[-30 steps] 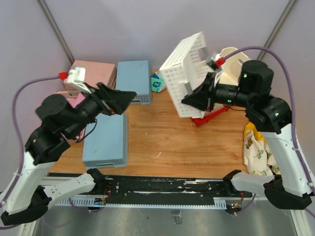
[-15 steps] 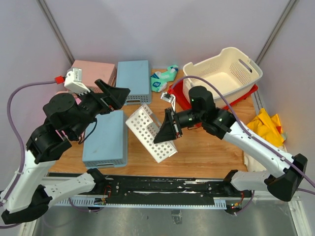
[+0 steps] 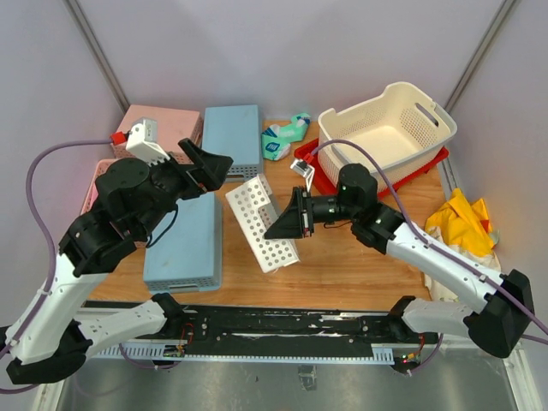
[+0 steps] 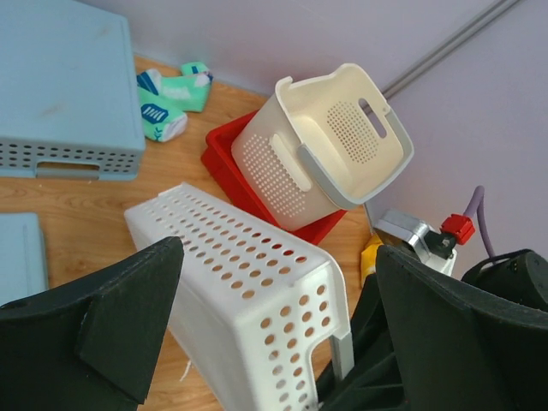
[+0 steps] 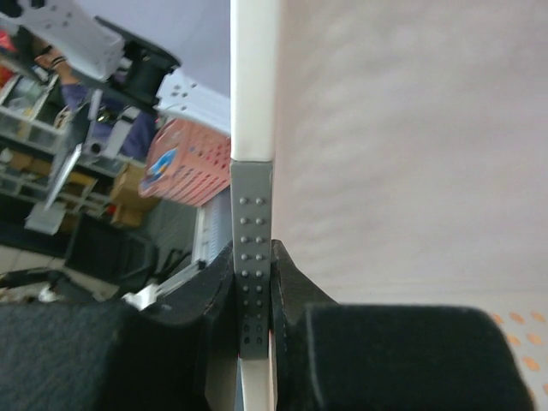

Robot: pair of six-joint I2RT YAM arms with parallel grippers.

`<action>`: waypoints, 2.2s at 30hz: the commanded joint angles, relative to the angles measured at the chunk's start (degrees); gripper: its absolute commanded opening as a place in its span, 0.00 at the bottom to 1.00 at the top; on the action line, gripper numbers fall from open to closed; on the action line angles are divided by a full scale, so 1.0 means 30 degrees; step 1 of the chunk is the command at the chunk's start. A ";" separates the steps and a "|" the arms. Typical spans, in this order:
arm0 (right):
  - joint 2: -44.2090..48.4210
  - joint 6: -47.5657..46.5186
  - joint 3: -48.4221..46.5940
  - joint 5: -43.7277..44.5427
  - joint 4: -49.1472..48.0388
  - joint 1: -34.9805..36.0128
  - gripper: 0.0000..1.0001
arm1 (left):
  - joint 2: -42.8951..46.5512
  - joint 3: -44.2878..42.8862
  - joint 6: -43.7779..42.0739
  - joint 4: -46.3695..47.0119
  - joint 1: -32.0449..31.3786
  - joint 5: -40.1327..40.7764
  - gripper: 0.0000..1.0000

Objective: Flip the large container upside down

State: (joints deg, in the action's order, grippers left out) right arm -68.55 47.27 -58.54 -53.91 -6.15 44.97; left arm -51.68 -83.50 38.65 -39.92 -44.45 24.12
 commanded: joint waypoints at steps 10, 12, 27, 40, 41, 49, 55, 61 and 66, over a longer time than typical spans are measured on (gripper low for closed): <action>-0.2815 0.0082 0.8602 0.8602 -2.5663 0.0568 0.01 | 0.1141 0.0484 0.0121 0.0085 -0.0097 0.0657 0.99; -0.4057 0.0776 0.9173 0.9402 -2.7242 0.0713 0.01 | 0.1117 0.0640 0.0136 0.0089 -0.0097 0.0621 0.99; -0.2741 -0.1371 1.4493 1.3753 -2.3551 0.2893 0.32 | 0.0180 0.2277 0.0161 0.0453 -0.0097 0.0134 0.99; 0.1490 -0.1668 1.6741 1.3579 -1.8732 0.3001 0.63 | -0.0244 0.3928 0.0398 0.1102 -0.0097 -0.0459 0.99; 0.2347 -0.1880 1.6744 1.3598 -1.7565 0.2998 0.64 | -0.0298 0.4009 0.0435 0.1052 -0.0099 -0.0398 0.99; 0.9285 -0.7034 1.1589 1.6175 -0.1209 0.3200 0.66 | -0.0490 0.4699 0.1302 0.0415 -0.0042 0.0240 0.99; 0.4354 -0.7169 0.4070 2.0069 0.8024 0.3765 0.67 | -0.0934 0.5121 0.2553 -0.1164 0.1600 0.0970 0.99; -0.1642 -0.6556 -0.1681 2.1105 1.0976 0.5428 0.68 | -0.0490 0.7583 0.0911 0.0053 0.9505 -0.5273 0.99; -0.6827 -0.6475 -0.5753 2.2657 1.1619 0.7876 0.70 | -0.0538 0.8121 0.0890 0.0255 1.2724 -0.7568 0.99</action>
State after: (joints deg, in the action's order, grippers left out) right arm -81.01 28.01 -67.92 9.32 22.55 64.10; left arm -54.24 -59.42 42.26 -41.12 -12.05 10.37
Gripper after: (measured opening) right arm 0.695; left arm 0.991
